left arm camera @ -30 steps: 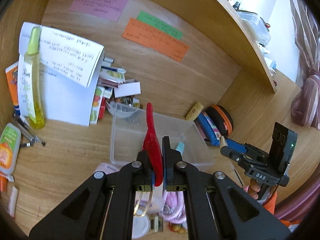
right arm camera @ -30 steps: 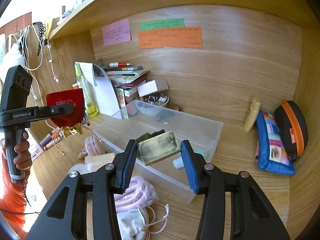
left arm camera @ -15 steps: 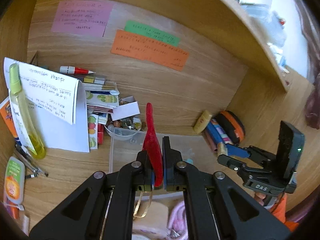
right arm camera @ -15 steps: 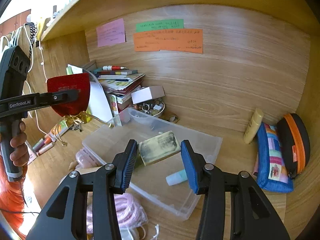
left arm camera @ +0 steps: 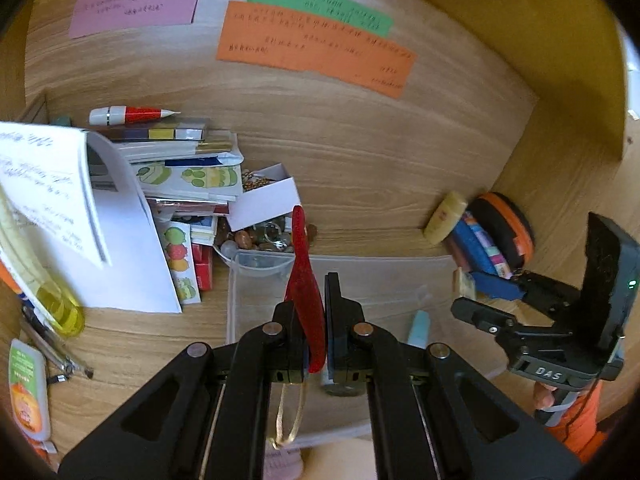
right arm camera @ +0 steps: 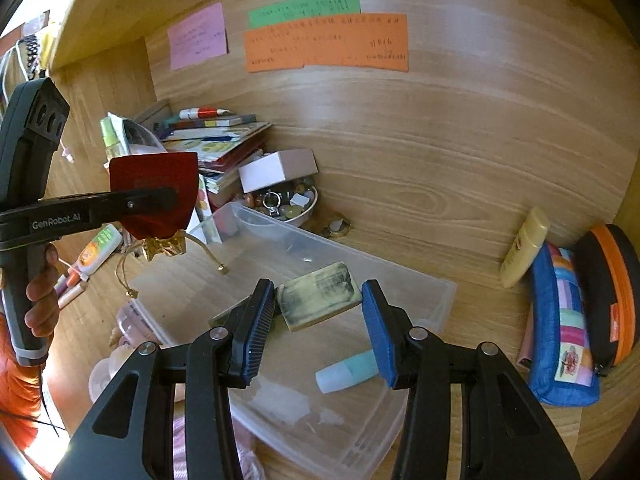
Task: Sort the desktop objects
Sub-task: 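Carry the soap bar and red pouch up over the clear bin, then open the right tool over the bin to drop the soap while left releases the pouch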
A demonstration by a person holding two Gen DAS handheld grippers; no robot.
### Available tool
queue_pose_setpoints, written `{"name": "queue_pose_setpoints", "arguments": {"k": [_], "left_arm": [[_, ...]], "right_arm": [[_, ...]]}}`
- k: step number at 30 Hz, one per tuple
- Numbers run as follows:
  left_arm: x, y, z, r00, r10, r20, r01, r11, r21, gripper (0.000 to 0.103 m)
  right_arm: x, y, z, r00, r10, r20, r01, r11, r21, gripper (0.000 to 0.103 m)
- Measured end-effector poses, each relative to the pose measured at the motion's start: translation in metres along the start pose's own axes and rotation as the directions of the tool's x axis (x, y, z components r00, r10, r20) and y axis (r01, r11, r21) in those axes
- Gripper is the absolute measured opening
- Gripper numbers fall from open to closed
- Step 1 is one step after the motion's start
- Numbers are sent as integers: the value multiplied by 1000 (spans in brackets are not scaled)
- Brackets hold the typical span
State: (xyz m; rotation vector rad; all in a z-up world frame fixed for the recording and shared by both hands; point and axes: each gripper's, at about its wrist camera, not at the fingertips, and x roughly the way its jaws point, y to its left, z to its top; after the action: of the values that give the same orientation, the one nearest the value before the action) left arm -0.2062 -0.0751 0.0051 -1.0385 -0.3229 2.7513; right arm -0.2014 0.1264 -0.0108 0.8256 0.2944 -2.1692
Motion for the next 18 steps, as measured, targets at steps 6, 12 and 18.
{"name": "queue_pose_setpoints", "arguments": {"k": [6, 12, 18], "left_arm": [[25, 3, 3, 998, 20, -65, -18, 999, 26, 4], [50, 7, 8, 990, 36, -139, -32, 999, 30, 4], [71, 6, 9, 978, 35, -206, -30, 999, 27, 4]], "right_arm": [[18, -4, 4, 999, 7, -41, -7, 1000, -7, 42], [40, -7, 5, 995, 3, -99, -6, 1000, -25, 42], [61, -8, 6, 986, 2, -168, -9, 999, -41, 42]]}}
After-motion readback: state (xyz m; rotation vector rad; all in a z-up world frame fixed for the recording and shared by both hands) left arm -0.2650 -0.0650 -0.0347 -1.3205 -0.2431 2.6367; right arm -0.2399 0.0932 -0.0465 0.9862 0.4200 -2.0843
